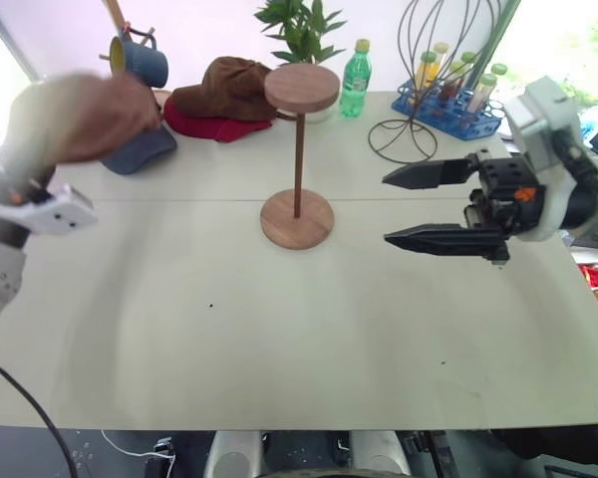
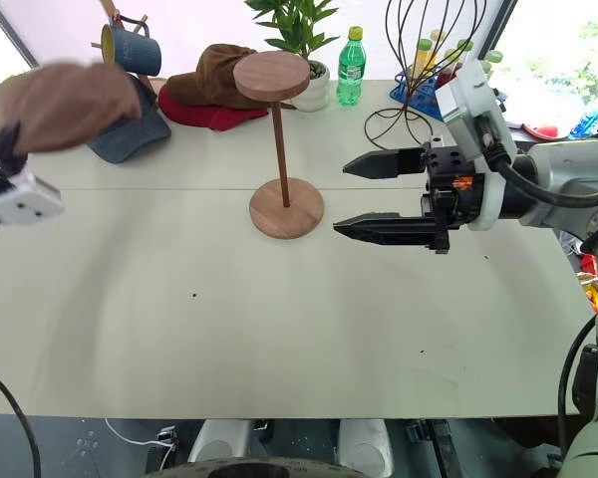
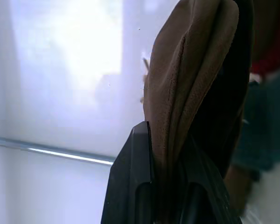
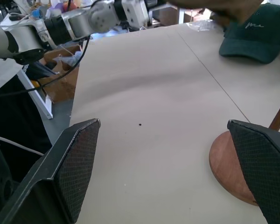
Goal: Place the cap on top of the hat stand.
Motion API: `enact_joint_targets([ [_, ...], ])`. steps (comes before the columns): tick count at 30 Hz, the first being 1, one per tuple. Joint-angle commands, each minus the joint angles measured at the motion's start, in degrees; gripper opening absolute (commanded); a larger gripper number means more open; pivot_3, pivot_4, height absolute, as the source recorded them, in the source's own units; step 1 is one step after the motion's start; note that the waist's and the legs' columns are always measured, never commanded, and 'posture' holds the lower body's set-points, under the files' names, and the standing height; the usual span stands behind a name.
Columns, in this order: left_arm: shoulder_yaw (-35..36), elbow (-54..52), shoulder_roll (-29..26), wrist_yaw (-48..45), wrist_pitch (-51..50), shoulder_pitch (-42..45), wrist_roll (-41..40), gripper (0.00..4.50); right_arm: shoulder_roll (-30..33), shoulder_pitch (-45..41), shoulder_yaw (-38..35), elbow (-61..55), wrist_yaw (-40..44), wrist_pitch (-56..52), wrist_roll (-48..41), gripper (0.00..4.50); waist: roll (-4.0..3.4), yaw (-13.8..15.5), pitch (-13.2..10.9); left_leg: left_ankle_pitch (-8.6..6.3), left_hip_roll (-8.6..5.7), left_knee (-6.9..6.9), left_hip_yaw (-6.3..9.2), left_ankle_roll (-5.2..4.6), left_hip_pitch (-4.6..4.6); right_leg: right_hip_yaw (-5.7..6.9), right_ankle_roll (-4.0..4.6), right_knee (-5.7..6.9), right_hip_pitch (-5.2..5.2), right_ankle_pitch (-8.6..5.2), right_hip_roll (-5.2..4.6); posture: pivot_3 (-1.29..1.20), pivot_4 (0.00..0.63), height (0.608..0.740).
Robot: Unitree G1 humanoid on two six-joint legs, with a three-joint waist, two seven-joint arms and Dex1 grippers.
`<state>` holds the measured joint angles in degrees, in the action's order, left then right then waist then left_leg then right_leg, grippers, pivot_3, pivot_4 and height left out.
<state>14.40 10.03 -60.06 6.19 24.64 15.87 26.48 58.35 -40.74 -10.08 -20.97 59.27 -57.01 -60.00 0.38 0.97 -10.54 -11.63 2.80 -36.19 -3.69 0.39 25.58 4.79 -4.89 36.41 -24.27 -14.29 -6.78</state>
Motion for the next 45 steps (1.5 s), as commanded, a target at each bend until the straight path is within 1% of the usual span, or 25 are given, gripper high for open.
enact_joint_targets([
  [1, 1.7, -6.7, -0.1, -4.2, 2.8, 8.7, -9.3, 0.08, 1.7, -0.3, -3.0, 0.8, 2.1, 2.4, 1.0, 4.50, 0.03, -0.1, 0.0, 0.00, -0.04, -0.03, 0.00, 0.00, 0.02, 0.00, -0.06, -0.01, 0.01, 0.03, 0.02, 0.00, 0.150, 0.740],
  [3, -1.6, -8.4, 1.7, -7.9, 4.6, 14.4, -13.3, 0.08, 2.4, -0.4, -3.8, 1.8, 3.3, 3.1, 1.3, 4.50, 0.03, -0.2, 0.0, 0.00, -0.09, -0.03, -0.05, -0.01, 0.01, -0.01, -0.14, -0.02, 0.03, 0.08, 0.03, 0.00, 0.150, 0.740],
  [7, -9.0, -9.4, 7.9, -14.5, 5.7, 25.1, -16.5, 0.08, 3.8, -0.7, -4.9, 4.7, 3.7, 4.4, 3.3, 4.50, 0.03, -0.1, 0.0, 0.02, -0.12, -0.08, -0.11, -0.02, -0.11, -0.02, -0.21, 0.00, 0.15, 0.12, 0.16, 0.00, 0.150, 0.740],
  [10, -12.4, -8.4, 11.6, -17.8, 7.8, 29.4, -16.8, 0.08, 4.7, -0.2, -6.1, 5.9, 3.9, 5.5, 4.5, 4.50, 0.04, -0.3, 0.0, 0.02, -0.11, -0.17, -0.13, -0.02, -0.12, -0.04, -0.26, 0.02, 0.19, 0.15, 0.22, 0.00, 0.150, 0.740],
  [14, -15.6, -5.6, 15.3, -20.7, 11.6, 31.9, -15.8, 0.08, 4.8, -0.1, -9.4, 8.1, 1.0, 5.4, 5.2, 4.50, 0.04, -0.3, 0.0, 0.03, -0.06, -0.18, -0.19, -0.03, -0.15, -0.14, -0.29, 0.04, 0.16, 0.17, 0.31, 0.00, 0.150, 0.740],
  [17, -16.5, -3.3, 16.6, -21.3, 14.5, 32.5, -14.0, 0.08, 4.7, 0.0, -11.3, 8.6, -0.7, 4.7, 4.7, 4.50, 0.04, -0.3, 0.0, 0.03, -0.04, -0.18, -0.21, -0.03, -0.16, -0.16, -0.29, 0.04, 0.16, 0.17, 0.32, 0.00, 0.150, 0.740],
  [20, -18.2, -1.1, 17.1, -19.3, 20.0, 32.2, -7.3, 0.08, 4.8, -0.4, -13.7, 9.3, -3.7, 4.0, 4.5, 4.50, 0.04, -0.2, 0.0, 0.03, -0.05, -0.21, -0.23, -0.03, -0.15, -0.17, -0.29, 0.04, 0.17, 0.17, 0.31, 0.00, 0.150, 0.740],
  [23, -17.6, 0.1, 17.6, -18.2, 21.6, 31.6, -4.8, 0.08, 4.7, -0.9, -15.0, 10.0, -5.6, 3.2, 4.0, 4.50, 0.05, -0.1, 0.0, 0.03, -0.05, -0.22, -0.24, -0.03, -0.14, -0.18, -0.29, 0.03, 0.17, 0.18, 0.31, 0.00, 0.150, 0.740],
  [26, -17.0, -1.1, 17.2, -16.5, 23.6, 29.1, -0.8, 0.08, 4.2, -1.6, -16.2, 10.3, -7.7, 2.1, 2.6, 4.50, 0.04, -0.2, 0.0, 0.02, -0.04, -0.22, -0.24, -0.03, -0.15, -0.20, -0.29, 0.03, 0.17, 0.18, 0.31, 0.00, 0.150, 0.740],
  [30, -16.9, -0.7, 17.2, -12.2, 21.2, 26.4, 7.8, 0.08, 3.3, -1.2, -16.1, 9.1, -9.4, 1.7, 1.5, 4.50, 0.04, -0.2, 0.0, 0.02, -0.03, -0.20, -0.24, -0.03, -0.18, -0.21, -0.28, 0.07, 0.16, 0.19, 0.31, 0.00, 0.150, 0.740],
  [32, -17.1, -0.2, 17.8, -10.7, 19.2, 25.7, 10.2, 0.08, 2.9, -1.0, -15.9, 8.6, -10.1, 1.7, 1.0, 4.50, 0.04, -0.2, 0.0, 0.02, -0.03, -0.24, -0.24, -0.03, -0.17, -0.21, -0.28, 0.11, 0.16, 0.19, 0.31, 0.00, 0.150, 0.740],
  [38, -18.3, -4.3, 18.9, -10.6, 18.2, 21.0, 10.2, 0.08, 2.2, -1.2, -14.8, 8.2, -11.0, 1.4, 0.2, 4.50, 0.04, -0.2, 0.0, 0.01, -0.02, -0.28, -0.24, -0.05, -0.16, -0.22, -0.28, 0.13, 0.16, 0.19, 0.29, 0.00, 0.150, 0.740],
  [40, -18.0, -5.6, 19.6, -11.2, 17.0, 19.9, 9.0, 0.95, 2.1, -0.8, -13.7, 7.6, -10.9, 1.9, 0.9, 4.50, 0.04, -0.2, 0.0, 0.01, -0.02, -0.29, -0.24, -0.05, -0.17, -0.23, -0.28, 0.16, 0.16, 0.19, 0.29, 0.00, 0.150, 0.740],
  [41, -17.7, -6.2, 20.0, -11.5, 16.3, 19.6, 8.3, 1.17, 2.1, -0.4, -13.1, 7.0, -10.6, 2.5, 1.7, 4.50, 0.04, -0.2, 0.0, 0.01, -0.02, -0.32, -0.24, -0.05, -0.17, -0.23, -0.28, 0.19, 0.16, 0.19, 0.29, 0.00, 0.150, 0.740],
  [45, -17.2, -7.8, 20.7, -13.2, 13.6, 19.2, 6.4, 3.19, 2.0, 1.3, -10.9, 5.3, -9.7, 4.8, 4.4, 4.50, 0.04, -0.2, 0.0, 0.01, -0.01, -0.40, -0.23, -0.05, -0.16, -0.23, -0.28, 0.26, 0.15, 0.19, 0.29, 0.00, 0.150, 0.740],
])
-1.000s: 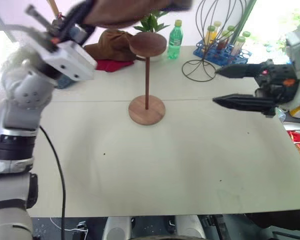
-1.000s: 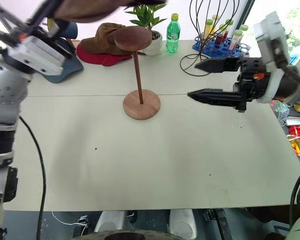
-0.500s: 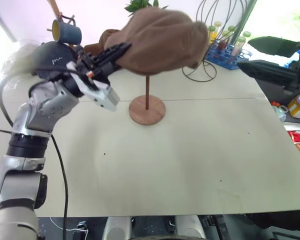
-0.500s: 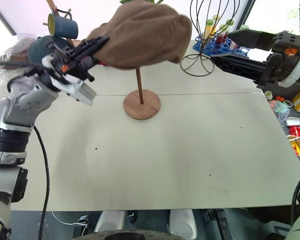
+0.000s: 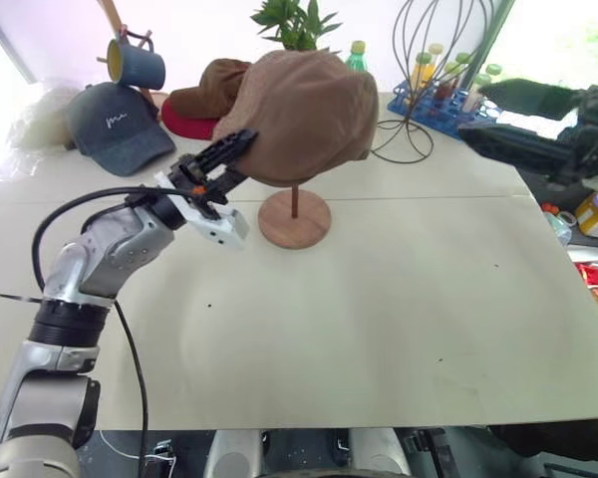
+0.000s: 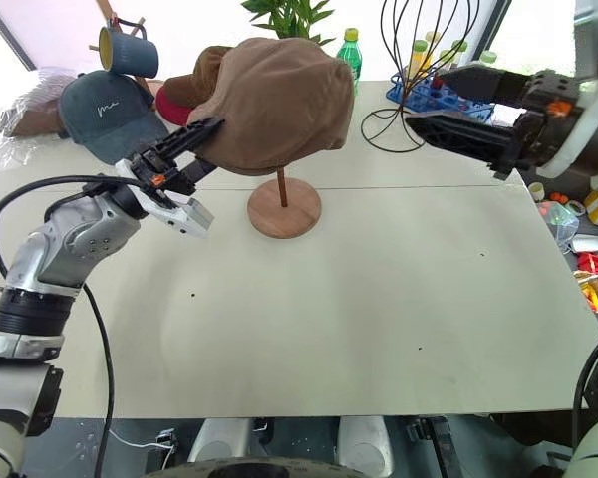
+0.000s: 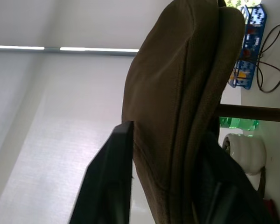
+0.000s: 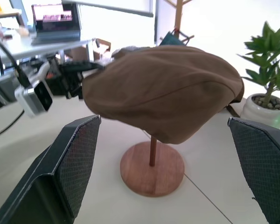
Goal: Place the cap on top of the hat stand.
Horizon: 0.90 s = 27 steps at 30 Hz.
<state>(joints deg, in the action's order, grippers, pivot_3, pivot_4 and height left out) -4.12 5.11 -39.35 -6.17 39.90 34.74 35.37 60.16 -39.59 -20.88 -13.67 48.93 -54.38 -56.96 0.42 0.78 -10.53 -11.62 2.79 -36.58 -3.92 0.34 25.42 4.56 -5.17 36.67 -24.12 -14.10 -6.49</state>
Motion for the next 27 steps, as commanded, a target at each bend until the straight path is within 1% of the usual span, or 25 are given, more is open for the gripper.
enact_joint_targets([
  [1, 1.5, -3.3, 0.1, -1.3, -2.4, 0.2, -3.2, 3.79, -0.1, 0.2, 0.2, -2.1, 0.6, 2.5, 1.6, 4.50, 0.00, 0.0, 0.0, 0.00, 0.00, -0.02, 0.00, 0.00, 0.01, 0.00, 0.00, 0.00, 0.00, 0.00, 0.00, 0.00, 0.150, 0.740],
  [2, 1.6, -3.7, 0.1, -1.9, -3.1, 0.1, -4.0, 4.18, -0.3, 0.1, 0.6, -2.1, 0.5, 2.9, 2.0, 4.50, 0.00, 0.0, 0.0, 0.00, 0.00, -0.04, 0.00, -0.01, 0.01, 0.00, 0.00, 0.02, 0.00, 0.00, -0.01, 0.00, 0.150, 0.740],
  [3, 2.0, -4.5, 0.2, -2.6, -3.9, -0.1, -5.6, 4.42, -0.5, 0.2, 1.2, -2.1, 0.5, 3.6, 3.0, 4.50, 0.00, 0.0, 0.0, -0.01, 0.00, -0.07, 0.00, -0.02, 0.02, -0.01, 0.00, 0.04, 0.00, 0.00, -0.01, 0.00, 0.150, 0.740],
  [6, 3.5, -7.0, -0.2, -6.2, -6.7, -1.0, -12.4, 4.42, -0.6, 0.9, 3.0, -2.5, 0.3, 6.3, 6.5, 4.50, 0.00, -0.1, 0.0, -0.03, 0.00, -0.14, 0.00, -0.04, 0.01, -0.01, 0.00, 0.12, 0.00, 0.00, -0.01, 0.00, 0.150, 0.740],
  [8, 5.4, -10.3, -1.4, -8.7, -7.8, -3.2, -17.9, 4.42, -0.6, 2.1, 4.5, -3.5, 0.1, 8.8, 9.8, 4.50, 0.00, -0.1, 0.0, -0.05, 0.01, -0.20, 0.00, -0.06, 0.01, -0.02, 0.00, 0.18, 0.00, 0.00, -0.01, 0.00, 0.150, 0.740],
  [12, 9.5, -19.2, -4.9, -14.8, -9.9, -11.1, -28.0, 4.42, -1.3, 5.1, 7.5, -6.0, -0.8, 14.5, 16.6, 4.50, 0.00, -0.4, 0.0, -0.07, 0.04, -0.25, -0.02, -0.08, 0.01, -0.07, 0.01, 0.31, -0.08, -0.01, -0.01, 0.00, 0.150, 0.740],
  [13, 11.0, -21.7, -6.0, -16.7, -11.9, -13.4, -31.0, 4.42, -1.6, 6.2, 8.1, -6.6, -1.0, 16.1, 18.4, 4.50, -0.01, -0.4, 0.0, -0.07, 0.05, -0.26, -0.01, -0.08, 0.01, -0.07, 0.01, 0.34, -0.08, -0.01, -0.01, 0.00, 0.150, 0.740],
  [18, 19.7, -32.0, -12.3, -26.2, -28.8, -23.0, -47.1, 4.42, -2.4, 10.6, 10.9, -9.4, -1.1, 23.6, 26.2, 4.50, -0.01, -0.1, 0.0, -0.08, 0.06, -0.39, -0.02, -0.07, 0.02, -0.09, 0.02, 0.36, -0.07, -0.02, -0.01, 0.00, 0.150, 0.740],
  [21, 26.6, -36.1, -17.0, -31.8, -42.6, -28.2, -58.2, 4.42, -2.8, 12.1, 12.4, -10.4, -0.4, 28.3, 30.1, 4.50, -0.02, -0.2, 0.0, -0.08, 0.06, -0.42, -0.01, -0.06, 0.02, -0.10, 0.03, 0.33, -0.06, -0.04, -0.01, 0.00, 0.150, 0.740],
  [22, 29.0, -37.2, -19.0, -33.5, -49.9, -30.3, -63.6, 4.42, -3.1, 12.1, 12.9, -10.5, -0.4, 29.4, 31.0, 4.50, -0.02, -0.2, 0.0, -0.08, 0.06, -0.42, -0.02, -0.06, 0.02, -0.10, 0.08, 0.33, -0.07, -0.07, -0.01, 0.00, 0.150, 0.740],
  [24, 35.3, -37.2, -22.2, -36.6, -62.5, -32.5, -76.7, 4.42, -4.3, 11.6, 14.1, -10.7, -1.3, 32.1, 33.5, 4.50, -0.04, -0.4, 0.0, -0.08, 0.08, -0.42, 0.00, -0.06, 0.02, -0.11, 0.16, 0.33, -0.08, -0.12, 0.01, 0.00, 0.150, 0.740],
  [25, 38.0, -35.8, -24.0, -37.3, -69.5, -32.6, -84.2, 4.42, -5.0, 11.2, 14.9, -10.8, -1.9, 33.6, 35.1, 4.50, -0.03, -0.4, 0.0, -0.08, 0.08, -0.42, 0.00, -0.06, -0.01, -0.11, 0.16, 0.34, -0.08, -0.13, 0.01, 0.00, 0.150, 0.740],
  [26, 40.2, -33.6, -24.8, -38.2, -72.8, -31.0, -89.6, 4.42, -5.9, 10.7, 16.0, -10.9, -2.7, 35.3, 37.1, 4.50, -0.02, -0.4, 0.0, -0.08, 0.10, -0.42, 0.03, -0.05, 0.00, -0.11, 0.17, 0.35, -0.08, -0.14, 0.04, 0.00, 0.150, 0.740],
  [27, 42.1, -29.5, -26.9, -40.5, -77.9, -29.1, -95.4, 4.42, -7.4, 10.0, 17.7, -11.3, -4.2, 37.2, 39.7, 4.50, -0.04, -0.4, 0.0, -0.08, 0.12, -0.43, 0.06, -0.05, -0.01, -0.11, 0.17, 0.35, -0.08, -0.14, 0.07, 0.00, 0.150, 0.740],
])
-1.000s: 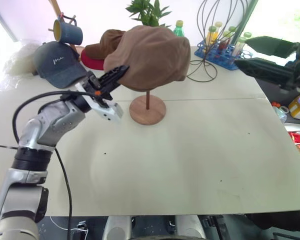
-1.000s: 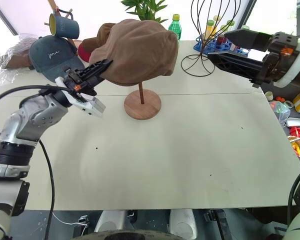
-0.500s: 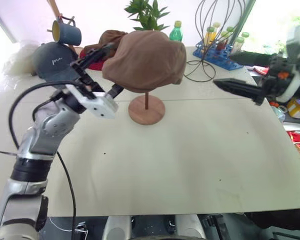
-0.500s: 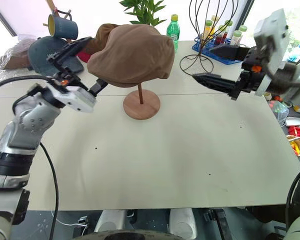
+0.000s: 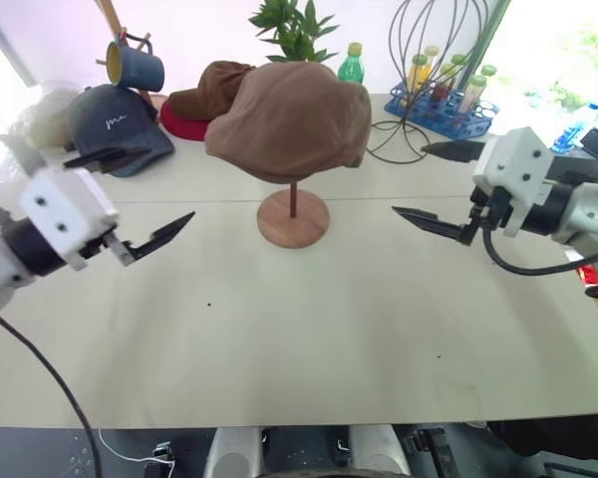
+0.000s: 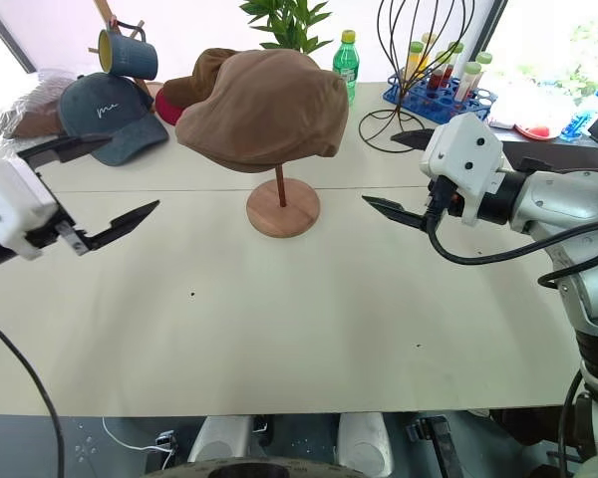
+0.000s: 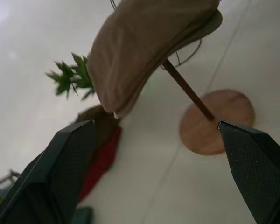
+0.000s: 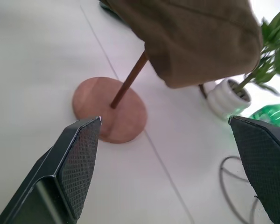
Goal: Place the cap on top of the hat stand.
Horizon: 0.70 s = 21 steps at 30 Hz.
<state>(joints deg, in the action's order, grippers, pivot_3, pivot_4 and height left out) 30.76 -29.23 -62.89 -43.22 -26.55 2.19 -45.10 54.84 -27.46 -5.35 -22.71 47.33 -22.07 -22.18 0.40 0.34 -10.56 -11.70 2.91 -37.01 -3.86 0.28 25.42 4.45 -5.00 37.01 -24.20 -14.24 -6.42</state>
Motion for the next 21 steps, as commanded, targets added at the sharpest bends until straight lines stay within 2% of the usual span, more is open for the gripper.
enact_joint_targets([
  [1, 8.2, 8.3, -4.6, -5.9, -13.2, 5.6, -17.4, 4.42, -3.8, -2.7, 3.5, -2.7, -4.1, 6.0, 6.7, 4.50, 0.00, 0.0, 0.0, 0.00, -0.01, 0.00, -0.01, 0.00, 0.00, 0.00, -0.02, 0.00, -0.02, -0.02, 0.00, 0.00, 0.150, 0.740],
  [3, 7.6, 15.4, -8.0, -11.5, -16.4, 8.4, -17.9, 4.42, -7.3, -3.5, 6.7, -2.9, -7.6, 8.2, 11.7, 4.50, -0.02, -0.1, 0.0, 0.01, 0.00, -0.02, 0.00, 0.01, 0.01, 0.00, -0.05, 0.01, -0.03, -0.05, 0.05, 0.00, 0.150, 0.740],
  [6, 1.7, 22.5, -12.0, -17.9, -15.6, 12.5, -13.1, 4.42, -12.0, -3.0, 11.9, -1.7, -11.6, 14.5, 20.2, 4.50, -0.04, -0.1, 0.0, 0.00, -0.01, 0.01, -0.07, 0.02, 0.01, 0.00, 0.01, -0.02, -0.05, -0.01, 0.05, 0.00, 0.150, 0.740],
  [11, -5.8, 28.7, -15.0, -27.2, -14.6, 20.5, -9.6, 4.42, -19.5, -4.6, 18.2, 2.4, -18.6, 23.6, 32.2, 4.50, 0.12, -0.1, 0.0, 0.00, -0.01, 0.02, -0.12, 0.03, 0.05, -0.02, 0.03, -0.02, -0.09, 0.00, 0.05, 0.00, 0.150, 0.740],
  [15, -12.7, 34.9, -14.2, -28.5, -16.0, 31.4, -6.5, 4.42, -24.7, -7.2, 22.2, 7.4, -24.0, 30.7, 40.6, 4.50, 0.20, -0.2, -0.1, 0.01, -0.01, 0.01, -0.13, 0.04, 0.09, -0.03, 0.03, 0.00, -0.15, 0.00, 0.06, 0.00, 0.150, 0.740],
  [21, -17.2, 37.9, -12.3, -30.3, -16.9, 39.5, -2.4, 4.42, -27.8, -10.2, 23.6, 11.3, -30.7, 36.3, 51.7, 4.50, 0.28, -0.8, -0.1, 0.03, -0.02, 0.00, -0.13, 0.04, 0.11, -0.07, -0.05, 0.06, -0.14, 0.04, 0.07, 0.00, 0.150, 0.740],
])
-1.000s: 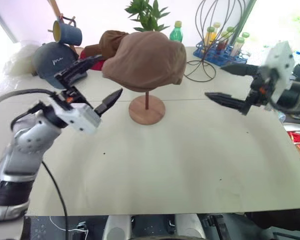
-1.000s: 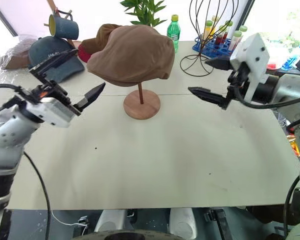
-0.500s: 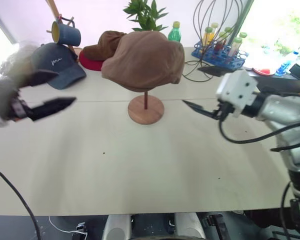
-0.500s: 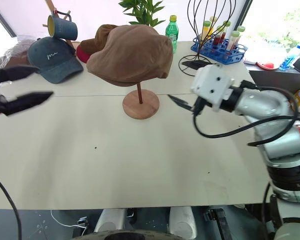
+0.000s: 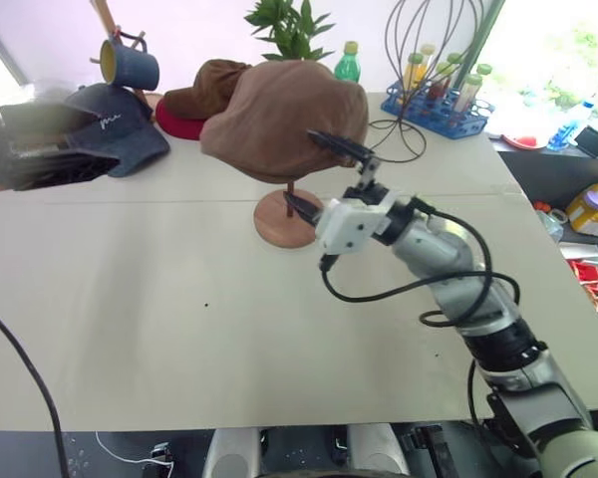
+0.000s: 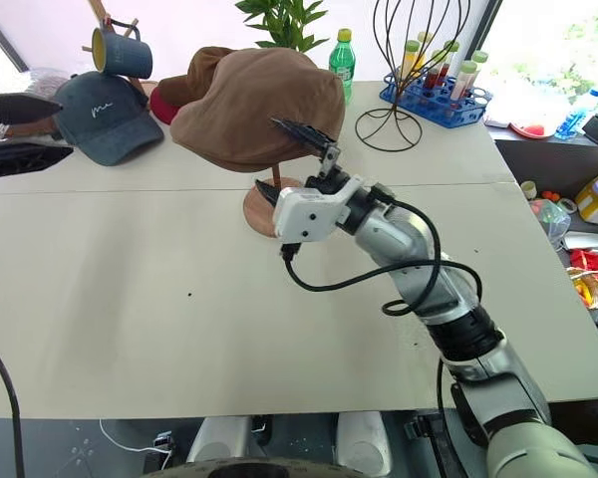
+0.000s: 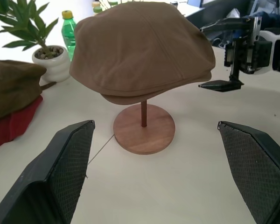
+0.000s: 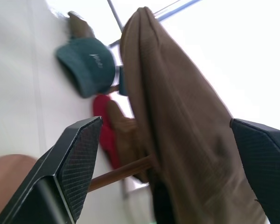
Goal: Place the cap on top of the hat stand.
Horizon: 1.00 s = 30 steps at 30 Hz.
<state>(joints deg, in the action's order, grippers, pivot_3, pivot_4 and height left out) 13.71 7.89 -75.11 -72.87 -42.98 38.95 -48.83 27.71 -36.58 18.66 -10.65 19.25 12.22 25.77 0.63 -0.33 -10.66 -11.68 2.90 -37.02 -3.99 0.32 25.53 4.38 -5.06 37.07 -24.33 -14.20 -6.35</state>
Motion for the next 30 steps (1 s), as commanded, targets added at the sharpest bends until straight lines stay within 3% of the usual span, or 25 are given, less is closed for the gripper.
enact_joint_targets([
  [1, -0.3, 1.1, 0.2, -0.9, -0.7, 3.4, 1.7, 4.42, -0.8, -0.8, -0.3, -1.0, -2.8, 2.4, 4.5, 4.50, 0.11, -0.3, 0.0, 0.00, 0.00, 0.00, 0.00, 0.00, 0.00, 0.00, -0.01, 0.00, 0.00, 0.01, 0.00, 0.00, 0.150, 0.740],
  [8, -0.9, 1.6, 1.8, -2.6, -2.1, 5.1, 3.6, 4.42, -4.4, -3.6, 0.7, 4.8, -7.2, 6.0, 9.1, 4.50, 0.13, -0.8, 0.0, 0.00, 0.04, 0.02, 0.01, 0.00, -0.03, -0.03, -0.05, 0.03, -0.01, 0.03, 0.06, 0.00, 0.150, 0.740],
  [9, -1.0, 1.5, 2.0, -3.0, -2.1, 5.2, 3.9, 4.48, -4.6, -3.8, 0.6, 5.3, -7.7, 6.7, 9.6, 4.24, 0.13, -0.8, 0.0, 0.00, 0.04, 0.02, 0.01, 0.00, -0.03, -0.04, -0.05, 0.03, -0.01, 0.03, 0.06, 0.00, 0.150, 0.740],
  [11, -1.1, 1.2, 2.5, -3.5, -2.5, 5.6, 3.8, 4.50, -5.1, -4.0, 0.6, 6.0, -8.3, 7.6, 10.2, 3.63, 0.13, -0.7, 0.0, 0.00, 0.04, 0.02, 0.01, 0.00, -0.02, -0.06, -0.05, 0.03, -0.01, 0.03, 0.06, 0.00, 0.150, 0.740],
  [18, -1.2, 1.3, 3.9, -4.6, -2.6, 6.5, 5.3, 4.50, -5.5, -4.7, -0.1, 7.6, -9.4, 9.6, 11.1, 0.06, 0.17, -0.7, 0.0, 0.01, 0.03, 0.00, -0.01, 0.00, -0.03, -0.13, -0.06, 0.03, 0.00, 0.03, 0.06, 0.00, 0.150, 0.740],
  [22, -1.0, 1.4, 4.4, -4.9, -3.0, 6.8, 5.5, 4.50, -3.2, -4.5, -1.9, 7.5, -9.6, 11.5, 10.3, 0.06, 0.18, -0.6, 0.0, 0.01, 0.03, 0.00, 0.00, 0.00, -0.03, -0.15, -0.06, 0.04, -0.01, 0.03, 0.10, 0.00, 0.150, 0.740],
  [30, -0.6, 0.9, 6.0, -5.2, -2.8, 6.5, 5.9, 4.50, 2.6, -8.0, -5.4, 13.4, -7.4, 24.7, -1.1, 0.06, 0.19, -0.7, 0.0, 0.01, 0.03, 0.00, -0.01, 0.00, -0.04, -0.21, -0.06, 0.03, 0.00, 0.03, 0.10, 0.00, 0.150, 0.740],
])
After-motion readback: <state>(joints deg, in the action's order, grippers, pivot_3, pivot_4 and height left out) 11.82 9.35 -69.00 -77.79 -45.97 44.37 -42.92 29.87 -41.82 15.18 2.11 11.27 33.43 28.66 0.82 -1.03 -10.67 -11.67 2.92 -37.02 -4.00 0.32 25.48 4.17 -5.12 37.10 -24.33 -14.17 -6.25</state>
